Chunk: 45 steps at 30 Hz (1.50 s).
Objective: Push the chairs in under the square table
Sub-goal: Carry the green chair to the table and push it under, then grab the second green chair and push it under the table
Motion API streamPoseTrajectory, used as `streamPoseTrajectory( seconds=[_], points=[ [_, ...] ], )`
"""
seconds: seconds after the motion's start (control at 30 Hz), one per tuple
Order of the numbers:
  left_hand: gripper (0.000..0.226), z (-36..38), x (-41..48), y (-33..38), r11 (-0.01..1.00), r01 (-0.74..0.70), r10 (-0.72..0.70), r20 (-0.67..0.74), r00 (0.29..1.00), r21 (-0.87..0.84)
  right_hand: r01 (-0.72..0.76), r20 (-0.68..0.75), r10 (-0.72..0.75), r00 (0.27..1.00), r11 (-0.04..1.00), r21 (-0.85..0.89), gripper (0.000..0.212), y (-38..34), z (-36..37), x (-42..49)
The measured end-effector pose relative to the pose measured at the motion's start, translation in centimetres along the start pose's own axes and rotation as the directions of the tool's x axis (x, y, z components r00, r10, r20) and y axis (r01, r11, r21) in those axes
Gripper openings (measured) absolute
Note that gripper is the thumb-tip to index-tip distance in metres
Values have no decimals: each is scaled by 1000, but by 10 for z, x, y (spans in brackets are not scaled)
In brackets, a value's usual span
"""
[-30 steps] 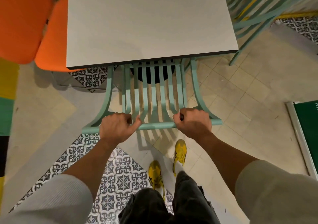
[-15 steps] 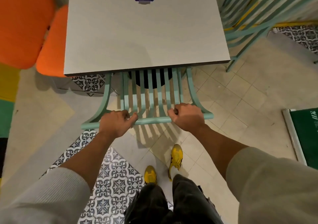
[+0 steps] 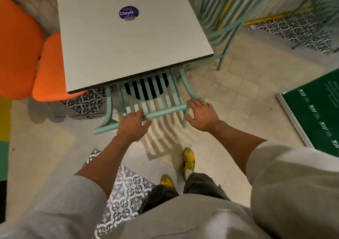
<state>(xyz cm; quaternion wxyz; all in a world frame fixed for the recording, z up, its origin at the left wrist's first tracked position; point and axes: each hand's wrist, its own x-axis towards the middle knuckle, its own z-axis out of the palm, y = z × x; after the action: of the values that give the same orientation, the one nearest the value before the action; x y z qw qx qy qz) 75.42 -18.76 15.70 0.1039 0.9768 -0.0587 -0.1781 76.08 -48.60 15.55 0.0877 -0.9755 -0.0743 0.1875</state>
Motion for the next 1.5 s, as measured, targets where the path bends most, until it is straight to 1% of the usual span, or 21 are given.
streamPoseTrajectory(
  seconds=[0.13, 0.2, 0.27, 0.3, 0.33, 0.4, 0.47, 0.53, 0.6, 0.7, 0.8, 0.93, 1.1, 1.23, 1.4, 1.5],
  points=[
    [54, -4, -12, 13, 998, -56, 57, -12, 998, 39, -50, 48, 51, 998, 999, -21, 74, -1, -1, -30],
    [51, -3, -17, 21, 995, -77, 82, -65, 995, 68, -76, 74, 79, 994, 996, -45, 74, 3, 1, -46],
    [43, 0, -25, 34, 988, -141, 150, -139, 979, 69, -115, 113, 122, 986, 991, -70, 72, 12, 8, -65],
    [39, 3, -29, 42, 982, -177, 186, -147, 971, 72, -133, 137, 143, 980, 988, -79, 72, 18, 11, -75],
    [38, 7, -34, 51, 974, -213, 222, -123, 967, 81, -156, 155, 167, 974, 984, -81, 73, 25, 15, -86],
    [43, 16, -42, 69, 961, -268, 269, -17, 963, 68, -197, 172, 208, 963, 977, -79, 75, 38, 22, -106],
    [55, 27, -51, 91, 949, -311, 304, 102, 947, 51, -246, 176, 254, 951, 967, -62, 77, 53, 27, -126],
    [70, 37, -59, 113, 930, -351, 326, 200, 924, 106, -295, 175, 296, 939, 955, -34, 80, 70, 31, -147],
    [84, 46, -63, 138, 907, -386, 333, 274, 902, 170, -338, 173, 333, 927, 941, 0, 83, 90, 36, -170],
    [99, 47, -59, 178, 879, -430, 325, 404, 855, 205, -392, 180, 378, 908, 919, 49, 88, 122, 44, -201],
    [109, 50, -53, 226, 850, -452, 303, 451, 839, 269, -445, 200, 424, 884, 892, 79, 94, 161, 52, -233],
    [116, 64, -57, 299, 843, -449, 282, 466, 838, 297, -479, 219, 451, 865, 872, 98, 101, 225, 53, -275],
    [118, 89, -61, 378, 867, -403, 252, 438, 863, 295, -474, 229, 446, 865, 876, 86, 102, 310, 46, -313],
    [117, 105, -59, 415, 894, -339, 212, 388, 897, 293, -442, 212, 422, 881, 896, 54, 98, 363, 40, -328],
    [120, 114, -49, 441, 912, -289, 166, 382, 909, 292, -359, 204, 345, 916, 933, 36, 94, 408, 24, -319],
    [120, 115, -34, 462, 923, -278, 164, 383, 909, 266, -332, 188, 318, 929, 942, 51, 94, 428, 15, -302]
  ],
)
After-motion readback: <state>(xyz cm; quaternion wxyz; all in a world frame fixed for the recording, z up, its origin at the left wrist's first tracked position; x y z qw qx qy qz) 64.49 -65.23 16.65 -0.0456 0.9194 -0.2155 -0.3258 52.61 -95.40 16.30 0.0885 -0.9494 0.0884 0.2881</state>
